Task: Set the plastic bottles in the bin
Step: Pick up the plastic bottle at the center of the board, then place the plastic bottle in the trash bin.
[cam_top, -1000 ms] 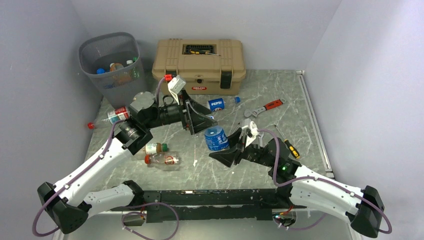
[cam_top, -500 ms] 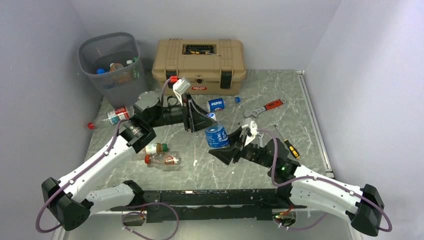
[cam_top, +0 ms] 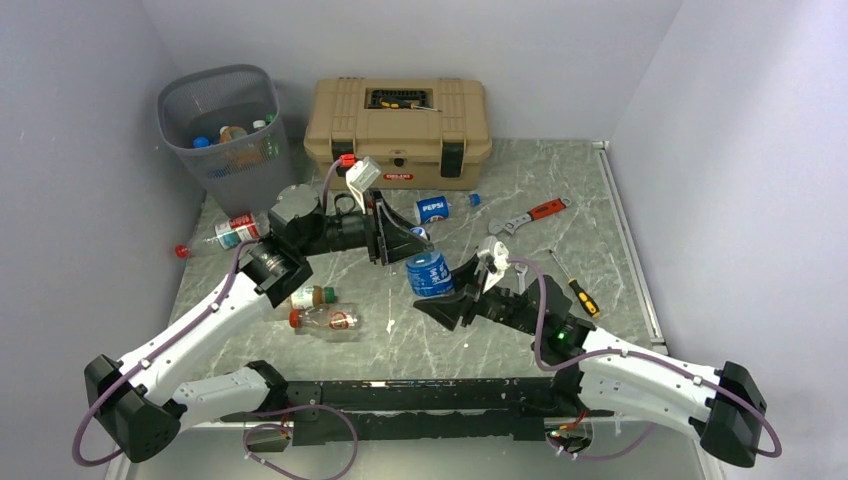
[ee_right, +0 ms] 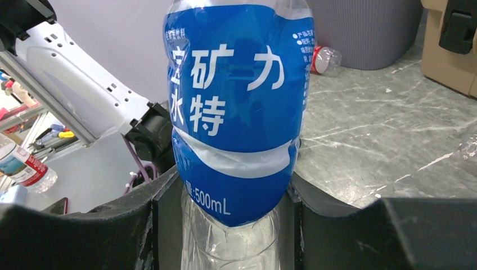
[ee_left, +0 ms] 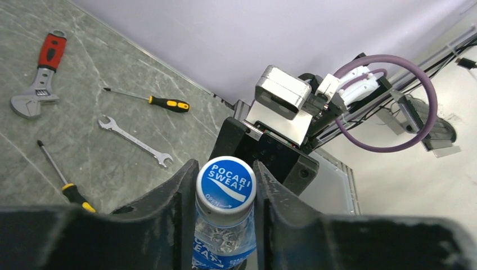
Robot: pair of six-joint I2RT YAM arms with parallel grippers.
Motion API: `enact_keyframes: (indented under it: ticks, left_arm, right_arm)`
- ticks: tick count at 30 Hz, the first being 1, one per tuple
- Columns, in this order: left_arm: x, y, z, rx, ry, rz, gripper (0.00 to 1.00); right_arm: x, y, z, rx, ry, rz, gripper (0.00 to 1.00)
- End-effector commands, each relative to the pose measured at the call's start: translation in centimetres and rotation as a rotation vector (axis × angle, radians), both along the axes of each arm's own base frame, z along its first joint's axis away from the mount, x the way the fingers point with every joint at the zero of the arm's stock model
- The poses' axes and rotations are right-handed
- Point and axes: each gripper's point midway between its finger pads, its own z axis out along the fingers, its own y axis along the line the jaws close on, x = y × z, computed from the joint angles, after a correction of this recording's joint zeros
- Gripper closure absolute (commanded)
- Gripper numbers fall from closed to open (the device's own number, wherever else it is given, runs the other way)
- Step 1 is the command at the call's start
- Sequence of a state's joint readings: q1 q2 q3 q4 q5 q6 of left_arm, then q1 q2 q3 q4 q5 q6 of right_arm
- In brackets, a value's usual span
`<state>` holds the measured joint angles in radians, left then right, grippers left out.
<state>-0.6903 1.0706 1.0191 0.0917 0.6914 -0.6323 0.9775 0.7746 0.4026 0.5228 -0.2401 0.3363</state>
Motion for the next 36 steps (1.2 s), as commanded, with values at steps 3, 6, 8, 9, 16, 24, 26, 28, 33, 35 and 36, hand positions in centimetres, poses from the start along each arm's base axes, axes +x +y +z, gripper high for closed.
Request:
enact_keyframes:
  ticks: [3,6,8,9,16,24,26,28,33,35,36]
  left_arm:
    - [-1.6,0.2,1.1,-0.012,-0.045,-0.061,0.99]
    - [-1.5,0.6,1.1,-0.001,-0.057,-0.038,1.00]
    - [-1.4,0.9,1.0,0.014,-0.069,-0.013,1.00]
    - [-1.2,1.1,1.2,0.016,-0.086,0.007,1.00]
    - [1.0,4.8,2.2,0.133,-0.207,0.262,1.00]
    - [4.4,12.2,6.9,0.284,-0.442,0.663,1.00]
    - [5.4,14.2,8.4,0.318,-0.501,0.775,1.00]
    - [6.8,16.2,10.0,0.358,-0.557,0.904,1.00]
    - [9.6,19.8,14.5,0.372,-0.579,1.190,1.00]
    - [10.5,19.8,16.2,0.354,-0.587,1.231,1.00]
    - [10.6,20.0,17.5,0.329,-0.591,1.251,1.00]
  right_arm:
    - [0.6,0.5,1.9,0.039,-0.027,-0.016,0.59]
    - [0.7,0.9,1.7,0.022,0.003,-0.012,0.34]
    - [1.2,1.2,1.5,0.002,0.053,-0.026,0.07]
    - [1.4,1.3,1.5,-0.012,0.077,-0.035,0.01]
    - [2.9,0.9,1.8,-0.087,0.191,-0.132,0.00]
    - [4.5,-4.0,3.8,-0.038,0.225,-0.364,0.00]
    - [5.2,-5.3,3.4,-0.020,0.214,-0.433,0.00]
    - [6.2,-6.4,2.3,-0.028,0.229,-0.519,0.00]
    - [7.4,-6.8,-1.2,-0.116,0.267,-0.601,0.00]
    - [7.7,-6.6,-2.2,-0.145,0.285,-0.616,0.00]
    - [7.8,-6.5,-2.6,-0.162,0.287,-0.619,0.00]
